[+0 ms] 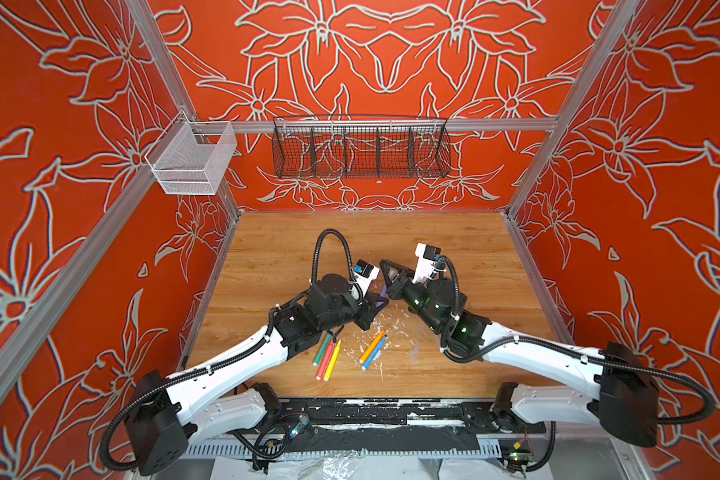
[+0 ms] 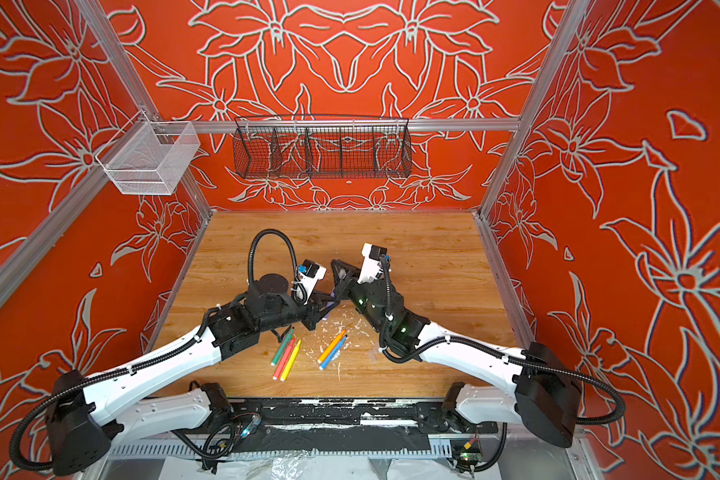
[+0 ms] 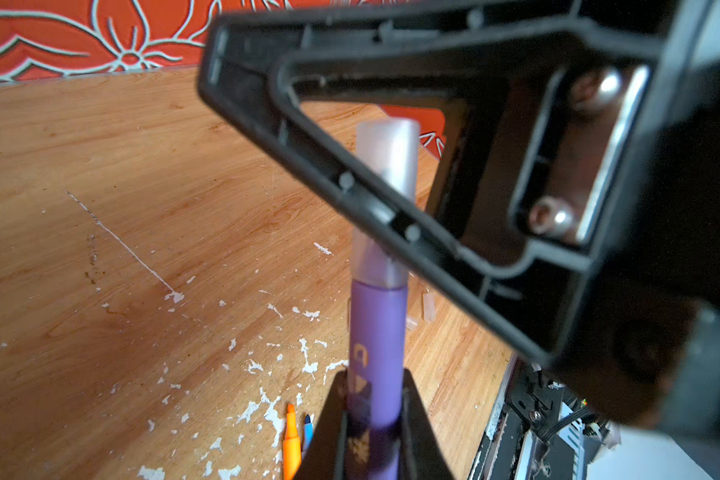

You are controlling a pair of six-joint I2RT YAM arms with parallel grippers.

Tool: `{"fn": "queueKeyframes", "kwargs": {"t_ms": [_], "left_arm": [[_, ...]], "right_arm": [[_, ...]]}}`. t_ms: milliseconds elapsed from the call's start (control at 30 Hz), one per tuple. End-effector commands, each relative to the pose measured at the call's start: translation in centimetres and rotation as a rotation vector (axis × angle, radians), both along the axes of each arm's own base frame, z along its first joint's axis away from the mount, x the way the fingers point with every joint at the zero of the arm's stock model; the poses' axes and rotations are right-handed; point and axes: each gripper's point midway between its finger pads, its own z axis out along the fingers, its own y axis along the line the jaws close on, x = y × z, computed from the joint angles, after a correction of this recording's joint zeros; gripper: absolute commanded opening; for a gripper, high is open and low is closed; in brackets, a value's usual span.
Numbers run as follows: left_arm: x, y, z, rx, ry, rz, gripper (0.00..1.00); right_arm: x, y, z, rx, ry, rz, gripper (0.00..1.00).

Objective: Insert the pens into the pen caps
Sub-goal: 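Push the held pink cap down onto the purple marker tip with the right gripper, then open the right gripper and draw it back while the left gripper lowers the capped marker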

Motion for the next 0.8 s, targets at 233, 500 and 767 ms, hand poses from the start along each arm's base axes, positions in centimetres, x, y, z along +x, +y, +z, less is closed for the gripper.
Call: {"fn": "queueKeyframes", "kwargs": {"t_ms": [233,500,767], "left_arm": [[8.2,4.3,14.7,-0.252,-0.338,0.313,0.00],[8.4,5.3,16.1,-0.261,-0.357,0.319,0.00],[5.3,6.8,7.0,-0.169,-0.167,0.304,0.00]], "right_arm": [[-6.5,4.8,-5.2,-0.091,0.126,0.299,0.00],[-7.0,5.0,-4.9,-0.110,0.117,0.297,0.00],[-4.7,-1.4,-3.5,-0.192,0.108,0.061,0.37]]}}
